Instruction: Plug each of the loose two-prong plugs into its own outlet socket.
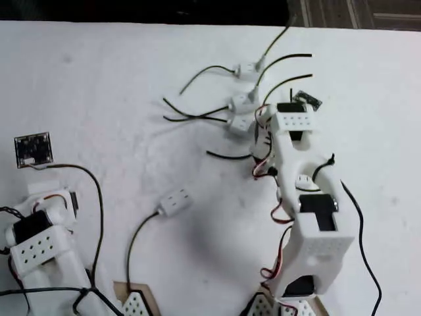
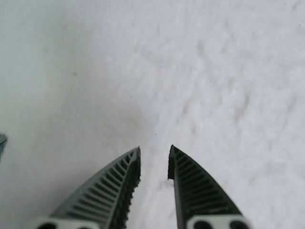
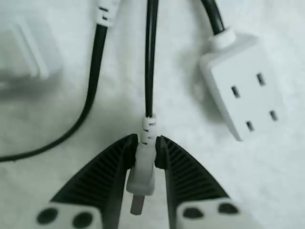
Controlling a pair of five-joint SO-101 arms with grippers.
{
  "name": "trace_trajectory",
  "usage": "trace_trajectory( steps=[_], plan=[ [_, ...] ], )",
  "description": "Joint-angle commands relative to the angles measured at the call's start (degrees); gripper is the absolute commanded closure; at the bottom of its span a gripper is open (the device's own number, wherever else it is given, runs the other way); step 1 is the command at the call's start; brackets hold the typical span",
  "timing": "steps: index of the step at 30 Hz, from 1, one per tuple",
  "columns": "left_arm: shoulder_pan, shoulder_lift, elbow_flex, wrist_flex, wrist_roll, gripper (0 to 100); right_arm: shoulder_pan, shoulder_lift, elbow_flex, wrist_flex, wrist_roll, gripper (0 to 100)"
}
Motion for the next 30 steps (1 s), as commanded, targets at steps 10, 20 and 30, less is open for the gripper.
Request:
trace_trajectory(
  steps=[10,20,30],
  plan=[
    [0.0,-1.2,-0.2,-0.9,0.2,89,3.5,-6.2,6.8,11.2,36.3,98.1],
    [0.0,-1.2,-0.1,-0.9,0.2,89,2.2,-5.7,14.4,8.7,55.3,97.8],
    [0.0,-1.2,-0.1,-0.9,0.2,89,-1.7,-5.6,15.3,9.0,57.8,87.2]
  ],
)
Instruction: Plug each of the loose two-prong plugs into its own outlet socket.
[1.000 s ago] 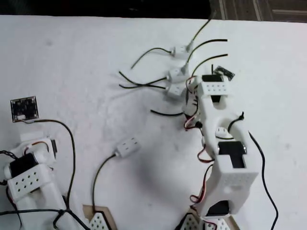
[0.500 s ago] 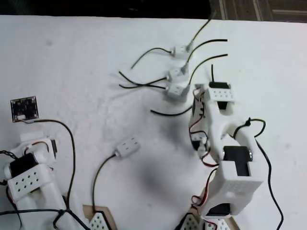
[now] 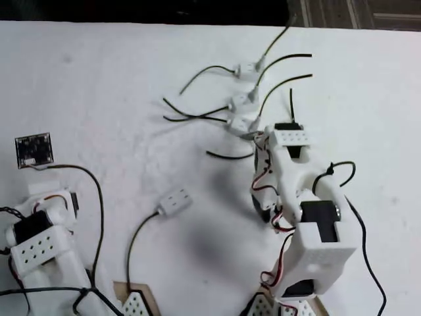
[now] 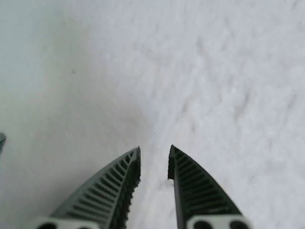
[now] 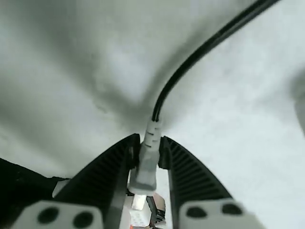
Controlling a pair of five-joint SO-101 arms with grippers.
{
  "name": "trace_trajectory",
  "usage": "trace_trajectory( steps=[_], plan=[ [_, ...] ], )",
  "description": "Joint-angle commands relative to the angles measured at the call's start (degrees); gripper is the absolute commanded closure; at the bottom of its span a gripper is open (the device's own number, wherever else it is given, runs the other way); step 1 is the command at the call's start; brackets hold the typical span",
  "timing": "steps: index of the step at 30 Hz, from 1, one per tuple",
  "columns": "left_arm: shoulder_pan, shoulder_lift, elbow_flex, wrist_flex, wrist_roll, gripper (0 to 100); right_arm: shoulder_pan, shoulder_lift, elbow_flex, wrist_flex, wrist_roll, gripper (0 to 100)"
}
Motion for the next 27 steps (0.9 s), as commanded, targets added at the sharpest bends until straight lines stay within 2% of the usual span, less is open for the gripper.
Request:
trace_trajectory(
  steps=[1,7,17,21,27],
  plan=[
    [0.0,-1.2,-0.4,-0.9,0.2,89,-0.7,-2.2,0.0,0.0,0.7,84.8],
    [0.0,-1.2,-0.4,-0.9,0.2,89,-0.7,-2.0,0.0,0.0,0.7,84.0],
    [0.0,-1.2,-0.4,-0.9,0.2,89,-0.4,8.0,-0.4,0.0,0.4,91.4],
    [0.0,-1.2,-0.4,-0.9,0.2,89,-0.4,7.3,-1.3,0.1,0.4,98.1],
    [0.0,-1.2,-0.4,-0.9,0.2,89,-0.8,0.7,-1.3,3.6,0.4,98.2]
  ],
)
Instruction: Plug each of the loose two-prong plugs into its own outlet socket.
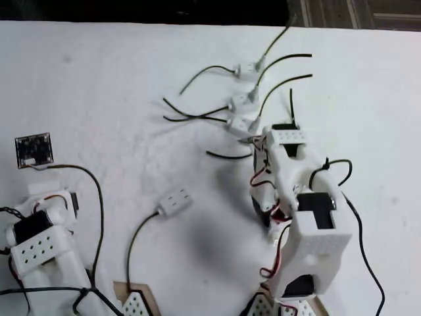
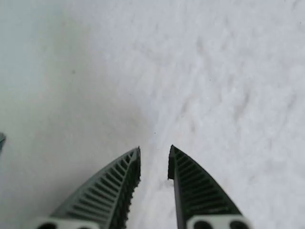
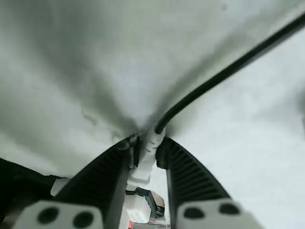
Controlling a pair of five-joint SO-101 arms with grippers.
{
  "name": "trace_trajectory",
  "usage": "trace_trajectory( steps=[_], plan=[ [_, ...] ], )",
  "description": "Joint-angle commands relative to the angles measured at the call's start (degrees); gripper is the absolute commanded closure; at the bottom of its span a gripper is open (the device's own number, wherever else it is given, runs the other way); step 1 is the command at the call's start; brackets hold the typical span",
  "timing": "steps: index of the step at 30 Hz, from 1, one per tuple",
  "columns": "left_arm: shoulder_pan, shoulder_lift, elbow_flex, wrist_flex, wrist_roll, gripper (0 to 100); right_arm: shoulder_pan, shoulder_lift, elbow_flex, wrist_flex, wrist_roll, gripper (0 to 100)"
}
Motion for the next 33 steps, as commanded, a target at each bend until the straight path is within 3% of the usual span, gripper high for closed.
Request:
trace_trajectory(
  steps=[1,8,12,15,24,33],
  plan=[
    [0.0,-1.2,-0.4,-0.9,0.2,89,-0.8,-6.5,-0.7,3.6,0.4,98.2],
    [0.0,-1.2,-0.4,-0.9,0.2,89,-1.0,-25.5,-0.3,8.2,0.4,98.2],
    [0.0,-1.2,-0.4,-0.9,0.2,89,-2.1,-38.5,3.4,5.1,0.1,98.2],
    [0.0,-1.2,-0.4,-0.9,0.2,89,-5.5,-48.0,10.9,-1.6,-0.3,98.2],
    [0.0,-1.2,-0.4,-0.9,0.2,89,-18.9,-72.7,38.2,-32.2,-12.3,98.2],
    [0.0,-1.2,-0.4,-0.9,0.2,89,-29.5,-73.5,49.5,-59.5,-13.5,98.2]
  ],
)
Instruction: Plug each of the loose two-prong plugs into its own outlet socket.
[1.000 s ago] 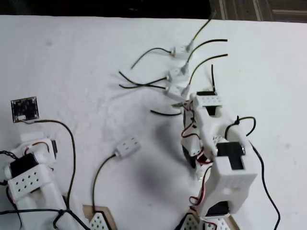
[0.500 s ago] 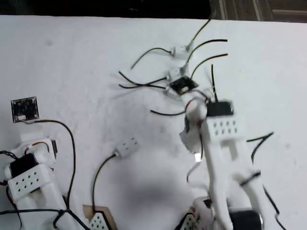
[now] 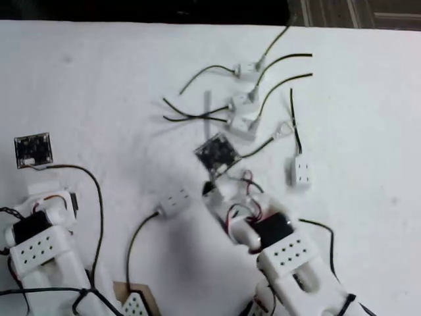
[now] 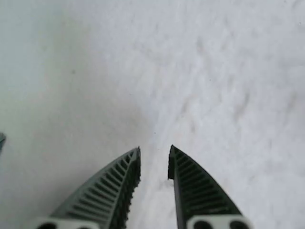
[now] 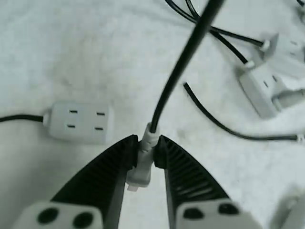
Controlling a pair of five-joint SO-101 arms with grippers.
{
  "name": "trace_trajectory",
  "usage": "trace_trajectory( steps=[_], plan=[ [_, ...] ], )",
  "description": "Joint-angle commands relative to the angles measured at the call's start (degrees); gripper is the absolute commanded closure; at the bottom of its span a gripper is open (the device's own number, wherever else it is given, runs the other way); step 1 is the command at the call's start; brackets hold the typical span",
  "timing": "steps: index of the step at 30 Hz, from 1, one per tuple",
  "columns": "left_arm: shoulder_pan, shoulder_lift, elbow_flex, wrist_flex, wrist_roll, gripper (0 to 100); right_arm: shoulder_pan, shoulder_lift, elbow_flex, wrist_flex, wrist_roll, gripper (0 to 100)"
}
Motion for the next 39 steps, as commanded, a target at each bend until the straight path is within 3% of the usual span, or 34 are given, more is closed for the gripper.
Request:
trace_trajectory(
  steps=[1,11,39],
  plan=[
    [0.0,-1.2,-0.4,-0.9,0.2,89,-2.9,2.2,1.8,-12.6,-0.5,98.2],
    [0.0,-1.2,-0.4,-0.9,0.2,89,-6.6,22.5,2.5,-35.1,-0.4,98.2],
    [0.0,-1.2,-0.4,-0.9,0.2,89,-9.2,21.8,8.1,-35.2,0.0,98.2]
  ],
)
